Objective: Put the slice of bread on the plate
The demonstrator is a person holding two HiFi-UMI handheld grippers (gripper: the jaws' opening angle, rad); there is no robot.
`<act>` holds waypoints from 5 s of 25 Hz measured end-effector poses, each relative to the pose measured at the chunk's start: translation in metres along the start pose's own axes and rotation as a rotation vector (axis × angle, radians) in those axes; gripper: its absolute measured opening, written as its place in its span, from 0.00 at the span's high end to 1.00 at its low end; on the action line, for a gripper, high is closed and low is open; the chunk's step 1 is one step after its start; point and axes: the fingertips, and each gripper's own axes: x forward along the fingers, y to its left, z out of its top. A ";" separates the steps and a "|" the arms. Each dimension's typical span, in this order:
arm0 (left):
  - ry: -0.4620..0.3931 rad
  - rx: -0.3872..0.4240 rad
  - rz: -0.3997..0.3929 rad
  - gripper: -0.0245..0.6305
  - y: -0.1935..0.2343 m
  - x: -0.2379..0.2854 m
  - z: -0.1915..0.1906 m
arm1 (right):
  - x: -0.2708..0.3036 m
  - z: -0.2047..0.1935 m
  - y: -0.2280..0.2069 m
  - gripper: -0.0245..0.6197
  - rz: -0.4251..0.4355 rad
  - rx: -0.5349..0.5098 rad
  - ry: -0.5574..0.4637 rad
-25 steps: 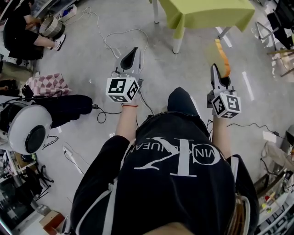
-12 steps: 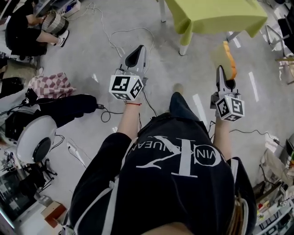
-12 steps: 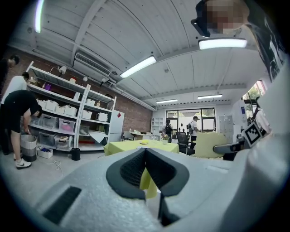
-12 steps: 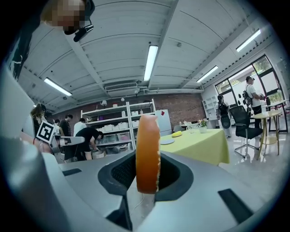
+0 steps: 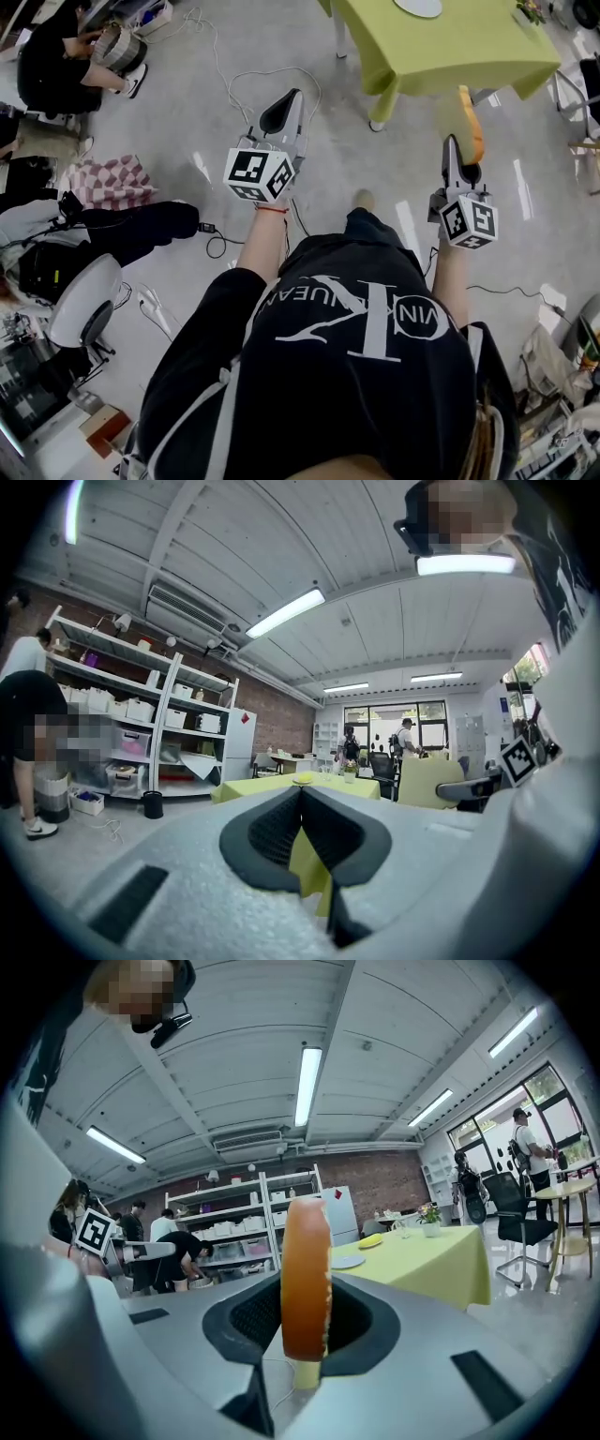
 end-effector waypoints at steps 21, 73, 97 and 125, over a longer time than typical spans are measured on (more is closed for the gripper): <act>0.001 0.008 0.008 0.95 0.005 0.084 0.004 | 0.074 0.009 -0.047 0.81 0.047 0.012 0.009; 0.086 -0.101 -0.218 0.95 0.077 0.356 -0.019 | 0.274 0.021 -0.124 0.81 -0.026 0.086 0.087; 0.095 -0.126 -0.156 0.95 0.107 0.428 -0.027 | 0.364 0.022 -0.150 0.81 0.096 0.104 0.164; 0.168 -0.171 -0.009 0.94 0.128 0.465 -0.056 | 0.465 -0.006 -0.138 0.81 0.399 0.613 0.415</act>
